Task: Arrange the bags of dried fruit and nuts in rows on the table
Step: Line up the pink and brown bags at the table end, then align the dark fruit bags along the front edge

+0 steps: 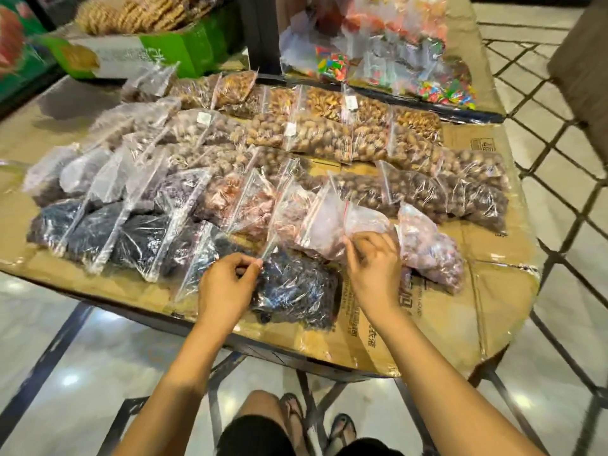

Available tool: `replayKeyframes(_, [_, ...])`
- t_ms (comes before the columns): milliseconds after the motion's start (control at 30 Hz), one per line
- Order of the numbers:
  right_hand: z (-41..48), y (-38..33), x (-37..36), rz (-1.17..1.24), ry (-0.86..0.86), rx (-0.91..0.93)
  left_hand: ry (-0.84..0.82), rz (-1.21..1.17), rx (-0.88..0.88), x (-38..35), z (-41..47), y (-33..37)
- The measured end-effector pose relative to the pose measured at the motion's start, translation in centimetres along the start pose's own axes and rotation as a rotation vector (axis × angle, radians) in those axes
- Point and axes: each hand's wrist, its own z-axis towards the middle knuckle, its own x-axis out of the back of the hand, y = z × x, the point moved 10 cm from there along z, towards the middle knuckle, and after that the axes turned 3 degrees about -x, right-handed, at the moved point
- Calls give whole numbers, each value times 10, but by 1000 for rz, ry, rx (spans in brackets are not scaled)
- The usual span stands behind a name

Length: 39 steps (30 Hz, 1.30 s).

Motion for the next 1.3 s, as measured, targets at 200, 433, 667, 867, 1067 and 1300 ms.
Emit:
replayKeyframes(200, [-21, -6, -4, -7, -36, -49, -9, -87, -233, 22, 6, 13])
replayKeyframes(433, [-64, -36, -28, -13, 20, -195, -247, 233, -588, 19, 47, 4])
replayKeyframes(667, [-122, -18, -73, 129, 33, -826, -564, 564, -942, 3, 45, -16])
replayKeyframes(867, [-127, 4, -89, 184, -65, -970, -618, 664, -988, -4, 48, -28])
replayKeyframes(1067, [-124, 1, -83, 46, -156, -939, -454, 678, -941, 12, 48, -27])
replayKeyframes(1300, [-129, 0, -80, 41, -164, -957, -384, 805, -776, 8, 43, -27])
